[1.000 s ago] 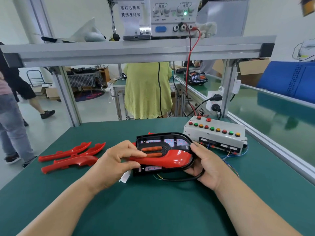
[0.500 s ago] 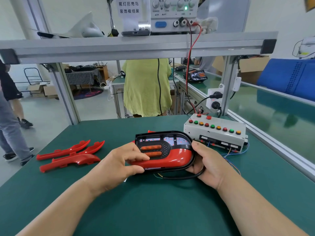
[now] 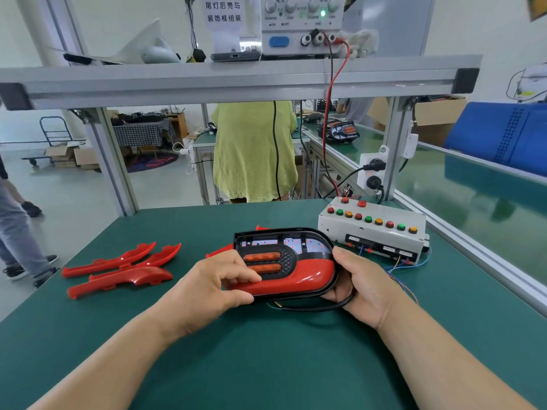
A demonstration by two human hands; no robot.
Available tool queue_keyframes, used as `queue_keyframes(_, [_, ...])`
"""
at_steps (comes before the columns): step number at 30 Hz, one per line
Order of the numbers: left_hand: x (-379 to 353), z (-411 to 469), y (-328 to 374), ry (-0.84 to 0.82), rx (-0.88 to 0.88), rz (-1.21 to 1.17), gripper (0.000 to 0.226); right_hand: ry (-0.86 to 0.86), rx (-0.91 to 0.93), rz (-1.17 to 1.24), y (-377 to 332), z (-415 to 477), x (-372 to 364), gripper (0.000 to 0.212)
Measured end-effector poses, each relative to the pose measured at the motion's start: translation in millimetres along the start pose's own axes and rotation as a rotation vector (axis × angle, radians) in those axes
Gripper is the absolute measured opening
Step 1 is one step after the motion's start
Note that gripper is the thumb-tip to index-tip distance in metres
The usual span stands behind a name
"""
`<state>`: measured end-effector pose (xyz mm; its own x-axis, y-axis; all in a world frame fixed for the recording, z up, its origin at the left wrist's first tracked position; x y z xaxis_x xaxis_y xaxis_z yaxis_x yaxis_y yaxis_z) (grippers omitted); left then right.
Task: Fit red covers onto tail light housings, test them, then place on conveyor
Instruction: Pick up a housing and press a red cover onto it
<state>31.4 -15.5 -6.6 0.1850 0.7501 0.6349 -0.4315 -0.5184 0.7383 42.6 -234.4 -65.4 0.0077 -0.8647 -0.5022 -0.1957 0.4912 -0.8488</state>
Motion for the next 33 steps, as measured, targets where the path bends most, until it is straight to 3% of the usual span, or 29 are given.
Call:
queue_keyframes(9, [-1.8,0.1,3.0,0.011,-0.05,0.057,0.032,-0.109,-0.039,0.016,3.1,0.3,-3.8,0.035])
queue_keyframes(12, [-0.6,0.0,2.9,0.005,-0.054,0.077,0.032,-0.125,-0.01,-0.042,2.0,0.0,-5.0,0.048])
queue_keyframes(17, [-1.9,-0.7,4.4,-0.001,-0.079,0.11,0.029,-0.067,0.037,-0.086,3.2,0.0,-2.7,0.062])
queue_keyframes(33, [0.4,-0.7,-2.3,0.013,0.014,0.101,0.031,0.003,0.058,-0.121,3.0,1.9,1.3,0.061])
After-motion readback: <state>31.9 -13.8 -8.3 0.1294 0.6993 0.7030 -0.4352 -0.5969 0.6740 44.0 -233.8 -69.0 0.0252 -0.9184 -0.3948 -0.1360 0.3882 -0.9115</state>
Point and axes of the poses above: each hand's wrist, its own z-axis towards the middle knuckle, its own x-axis out of the back of the hand, y = z × x, the point moved 8 cm from there along z, towards the middle knuckle, and after that the axes turned 1 degree about x, right-handed, at the moved point
